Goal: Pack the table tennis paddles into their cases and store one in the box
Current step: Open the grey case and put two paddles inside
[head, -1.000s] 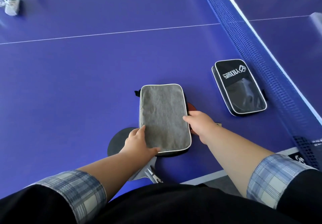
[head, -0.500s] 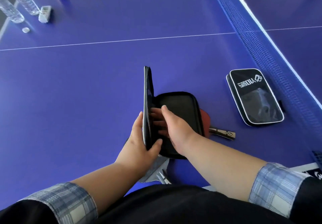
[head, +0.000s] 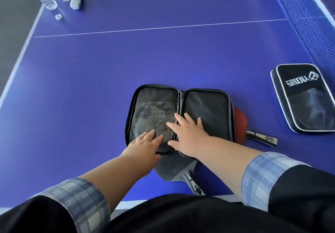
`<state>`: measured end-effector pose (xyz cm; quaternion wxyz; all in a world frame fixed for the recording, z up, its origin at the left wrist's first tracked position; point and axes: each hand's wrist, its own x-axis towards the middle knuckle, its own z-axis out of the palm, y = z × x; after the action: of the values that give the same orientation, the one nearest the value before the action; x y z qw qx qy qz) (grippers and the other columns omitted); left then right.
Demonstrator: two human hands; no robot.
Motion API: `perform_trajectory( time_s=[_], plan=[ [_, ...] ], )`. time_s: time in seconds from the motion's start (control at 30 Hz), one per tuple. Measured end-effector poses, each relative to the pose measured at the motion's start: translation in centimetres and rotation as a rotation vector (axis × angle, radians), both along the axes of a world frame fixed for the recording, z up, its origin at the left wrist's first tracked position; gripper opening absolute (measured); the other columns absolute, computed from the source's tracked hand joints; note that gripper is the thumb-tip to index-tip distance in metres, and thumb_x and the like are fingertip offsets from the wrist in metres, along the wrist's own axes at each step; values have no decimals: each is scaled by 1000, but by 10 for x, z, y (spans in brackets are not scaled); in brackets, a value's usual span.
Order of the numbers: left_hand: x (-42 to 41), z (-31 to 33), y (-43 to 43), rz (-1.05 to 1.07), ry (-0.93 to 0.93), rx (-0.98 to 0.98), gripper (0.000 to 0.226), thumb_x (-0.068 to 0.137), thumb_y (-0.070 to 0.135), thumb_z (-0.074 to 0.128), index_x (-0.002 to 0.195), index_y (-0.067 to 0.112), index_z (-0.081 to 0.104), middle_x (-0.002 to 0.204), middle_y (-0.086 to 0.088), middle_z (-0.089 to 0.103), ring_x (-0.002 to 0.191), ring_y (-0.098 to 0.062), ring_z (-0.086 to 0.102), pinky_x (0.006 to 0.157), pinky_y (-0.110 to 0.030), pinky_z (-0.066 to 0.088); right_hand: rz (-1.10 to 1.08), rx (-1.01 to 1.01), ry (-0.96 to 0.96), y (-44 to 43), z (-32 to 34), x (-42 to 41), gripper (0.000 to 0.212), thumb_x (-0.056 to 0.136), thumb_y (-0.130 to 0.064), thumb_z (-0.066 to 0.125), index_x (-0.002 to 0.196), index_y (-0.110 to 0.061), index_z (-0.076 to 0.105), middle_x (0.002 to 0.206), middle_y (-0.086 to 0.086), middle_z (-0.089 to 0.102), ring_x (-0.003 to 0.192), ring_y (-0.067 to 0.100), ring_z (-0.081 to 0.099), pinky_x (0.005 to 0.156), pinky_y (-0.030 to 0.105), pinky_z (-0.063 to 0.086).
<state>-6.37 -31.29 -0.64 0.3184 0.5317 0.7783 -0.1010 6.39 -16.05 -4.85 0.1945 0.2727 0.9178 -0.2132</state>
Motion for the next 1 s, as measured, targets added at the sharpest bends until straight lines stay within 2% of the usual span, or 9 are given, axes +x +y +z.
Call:
perform_trajectory(
  time_s=[0.13,0.3,0.37,0.47,0.53,0.6,0.77,0.87,1.0],
  plan=[
    [0,-21,-5,17,2,-14,69,100,42,46,157,35,9,166,2,-5,152,-21,-5,113,-45,35,39,9,39,5,-7,8,78,89,-67,44,155,-38,16,167,-1,-6,153,28,-6,119,63,0],
    [10,-21,-4,-37,90,109,72,96,47,51,155,33,14,165,-2,3,152,-25,1,120,-44,16,-30,-43,157,14,6,33,78,91,-61,49,156,-33,16,168,2,2,154,24,3,122,52,5],
    [16,-17,3,-133,86,180,66,96,47,52,153,33,22,164,-1,10,151,-25,5,119,-42,16,-193,5,231,23,15,51,71,93,-53,52,154,-30,25,166,3,16,153,23,11,123,52,8],
    [30,-10,22,-318,69,292,51,95,40,55,143,33,43,156,0,29,146,-24,22,116,-41,26,-524,187,306,46,27,92,58,94,-37,58,147,-21,42,156,7,38,145,26,32,118,50,24],
    [42,-8,38,-438,76,344,42,93,37,57,134,29,54,148,0,43,138,-25,37,109,-41,36,-694,250,266,63,31,127,53,94,-27,58,145,-15,46,151,9,45,139,28,40,113,48,32],
    [54,-10,51,-519,86,328,38,92,36,57,129,28,56,140,1,48,129,-25,45,102,-39,42,-789,199,137,76,29,165,53,93,-20,55,145,-16,46,150,8,46,137,29,40,111,46,35],
    [80,-18,69,-622,116,244,33,92,38,58,124,28,54,122,0,54,112,-26,53,89,-39,46,-657,135,-145,87,19,210,57,93,-35,57,147,-25,43,145,0,49,131,28,43,102,44,44],
    [94,-19,78,-640,108,169,32,93,32,58,124,26,51,120,-1,54,110,-27,54,85,-40,47,-568,165,-153,94,15,209,54,93,-46,59,143,-29,46,131,0,55,123,27,47,95,41,46],
    [110,-18,88,-542,91,111,35,89,13,56,122,23,48,115,-2,51,106,-28,55,73,-40,48,-422,137,-119,103,11,216,28,96,-43,55,117,-26,60,111,-2,51,109,26,49,86,38,47]
  ],
)
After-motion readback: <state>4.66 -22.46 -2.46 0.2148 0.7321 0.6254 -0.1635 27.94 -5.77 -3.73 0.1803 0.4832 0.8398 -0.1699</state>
